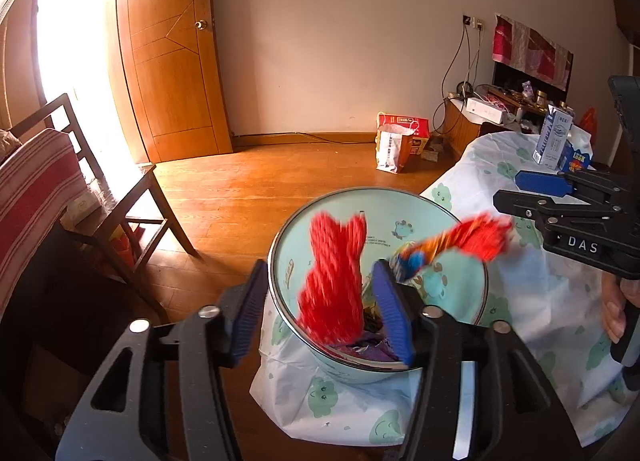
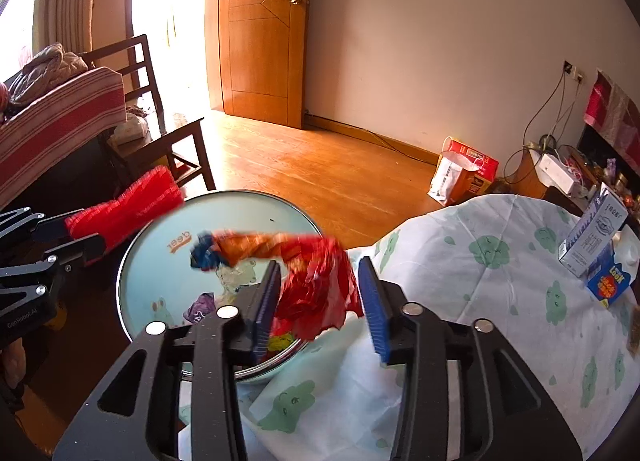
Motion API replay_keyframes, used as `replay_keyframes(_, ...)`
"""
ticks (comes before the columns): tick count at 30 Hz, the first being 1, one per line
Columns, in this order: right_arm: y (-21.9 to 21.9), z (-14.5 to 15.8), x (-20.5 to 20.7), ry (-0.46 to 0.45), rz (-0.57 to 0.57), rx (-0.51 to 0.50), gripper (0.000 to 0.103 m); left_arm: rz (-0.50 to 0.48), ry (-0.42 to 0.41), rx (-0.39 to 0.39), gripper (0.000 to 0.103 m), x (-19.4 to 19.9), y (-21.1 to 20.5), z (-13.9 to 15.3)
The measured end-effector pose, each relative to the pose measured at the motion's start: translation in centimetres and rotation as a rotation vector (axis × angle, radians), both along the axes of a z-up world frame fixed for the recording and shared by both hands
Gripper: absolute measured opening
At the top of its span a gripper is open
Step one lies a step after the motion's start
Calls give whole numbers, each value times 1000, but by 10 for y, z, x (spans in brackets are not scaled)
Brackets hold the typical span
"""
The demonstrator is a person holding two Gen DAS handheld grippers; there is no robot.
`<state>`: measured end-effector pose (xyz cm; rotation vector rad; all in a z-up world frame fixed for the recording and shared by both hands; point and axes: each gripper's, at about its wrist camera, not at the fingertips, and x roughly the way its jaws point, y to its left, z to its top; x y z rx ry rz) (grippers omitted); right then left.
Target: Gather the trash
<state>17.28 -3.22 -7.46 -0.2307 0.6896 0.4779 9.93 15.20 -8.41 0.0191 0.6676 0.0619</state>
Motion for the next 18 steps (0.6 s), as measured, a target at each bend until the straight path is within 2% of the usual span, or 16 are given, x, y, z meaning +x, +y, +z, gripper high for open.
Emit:
replay_keyframes(2, -3, 2, -2, -1, -6, 11, 50, 4, -8, -3, 68, -1, -1, 2)
replay_keyframes(4, -8, 4, -5, -7, -18, 13, 54, 16, -20, 3, 82, -3, -2, 5)
replay_keyframes(8, -30, 13, -22, -39, -68, 20, 60, 23, -46, -4, 88, -11, -6, 16)
replay_keyframes(10, -43, 19, -32, -63, -92, 33, 64, 31, -75, 3, 97, -17, -10, 23)
replay_keyframes(18, -87, 39, -70, -170, -191, 80, 68, 11, -159, 10, 97, -37, -28, 53)
